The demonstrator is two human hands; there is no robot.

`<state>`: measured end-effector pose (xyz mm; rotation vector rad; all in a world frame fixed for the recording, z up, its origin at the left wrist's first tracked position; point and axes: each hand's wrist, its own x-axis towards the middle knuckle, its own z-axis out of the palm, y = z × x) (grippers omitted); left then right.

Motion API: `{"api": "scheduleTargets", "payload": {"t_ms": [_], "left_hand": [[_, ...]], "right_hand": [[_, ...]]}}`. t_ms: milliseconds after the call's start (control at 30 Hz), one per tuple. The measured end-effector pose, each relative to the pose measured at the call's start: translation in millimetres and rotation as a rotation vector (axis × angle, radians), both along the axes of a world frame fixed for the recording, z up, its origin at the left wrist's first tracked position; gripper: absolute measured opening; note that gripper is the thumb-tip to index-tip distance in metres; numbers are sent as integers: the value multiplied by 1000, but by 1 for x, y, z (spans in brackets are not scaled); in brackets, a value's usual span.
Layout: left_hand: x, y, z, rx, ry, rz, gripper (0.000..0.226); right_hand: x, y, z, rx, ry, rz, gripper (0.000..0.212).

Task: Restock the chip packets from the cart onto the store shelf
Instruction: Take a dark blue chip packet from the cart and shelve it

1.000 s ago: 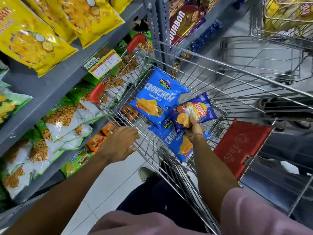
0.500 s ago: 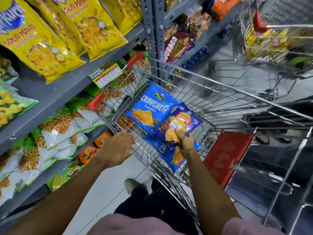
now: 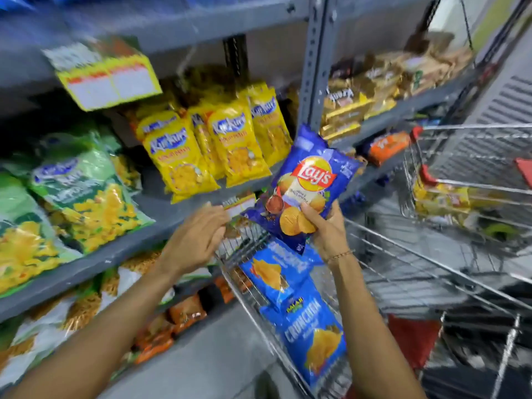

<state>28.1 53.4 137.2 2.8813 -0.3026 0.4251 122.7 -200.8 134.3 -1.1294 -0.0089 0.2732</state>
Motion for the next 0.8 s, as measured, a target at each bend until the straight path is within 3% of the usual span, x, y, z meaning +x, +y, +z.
{"api": "scheduleTargets", "payload": {"t_ms": [167, 367, 567, 800], "left_hand": [[-6, 41, 103, 12, -397, 106, 50], [-60, 110, 183, 106, -676, 287, 41], [-141, 190, 212, 301, -693, 555, 44], [-233, 274, 218, 332, -549, 899, 57]], "right_hand": [[-2, 60, 107, 103, -333, 148, 55], [-27, 153, 199, 225, -542, 321, 48], [-58, 242, 263, 248, -618, 458, 52], [-89, 341, 301, 237, -640, 575, 32]]}}
